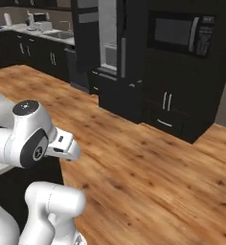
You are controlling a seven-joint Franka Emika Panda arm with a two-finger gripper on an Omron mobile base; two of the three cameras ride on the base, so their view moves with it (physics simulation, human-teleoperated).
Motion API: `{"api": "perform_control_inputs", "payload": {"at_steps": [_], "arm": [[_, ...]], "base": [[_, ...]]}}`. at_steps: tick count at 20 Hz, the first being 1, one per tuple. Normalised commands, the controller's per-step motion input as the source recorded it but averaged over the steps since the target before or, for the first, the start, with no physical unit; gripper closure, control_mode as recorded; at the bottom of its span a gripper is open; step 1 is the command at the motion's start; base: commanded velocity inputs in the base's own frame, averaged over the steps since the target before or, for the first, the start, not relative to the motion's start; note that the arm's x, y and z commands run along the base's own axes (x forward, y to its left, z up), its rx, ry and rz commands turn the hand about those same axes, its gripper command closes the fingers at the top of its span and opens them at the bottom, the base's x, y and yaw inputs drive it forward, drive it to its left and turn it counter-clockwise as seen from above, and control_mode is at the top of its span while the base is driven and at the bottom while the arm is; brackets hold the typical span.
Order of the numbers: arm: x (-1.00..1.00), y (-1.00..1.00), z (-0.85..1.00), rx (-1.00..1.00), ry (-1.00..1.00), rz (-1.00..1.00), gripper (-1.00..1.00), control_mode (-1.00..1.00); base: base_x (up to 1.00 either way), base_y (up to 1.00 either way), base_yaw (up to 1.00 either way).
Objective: Place the cold items (mushroom and tomato) from the fridge in one tupperware on the dining counter. Place the warm items (kebab skewer and hot dog) in the stove area in another tupperware.
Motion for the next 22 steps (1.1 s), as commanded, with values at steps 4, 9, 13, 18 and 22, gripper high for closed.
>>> {"api": "perform_control_inputs", "payload": {"at_steps": [4,9,13,18,22], "arm": [[0.00,0.00,0.00,0.00,0.00,0.00,-1.00,1.00],[0.00,0.00,0.00,0.00,0.00,0.00,-1.00,1.00],[0.00,0.00,0.00,0.00,0.00,0.00,-1.00,1.00],[0.00,0.00,0.00,0.00,0.00,0.00,-1.00,1.00],[0.00,0.00,0.00,0.00,0.00,0.00,-1.00,1.00]], "base": [[1.00,-0.59,0.49],[1.00,-0.61,0.50],[0.98,-0.65,0.50],[0.96,-0.65,0.50],[1.00,-0.51,0.32]]}}
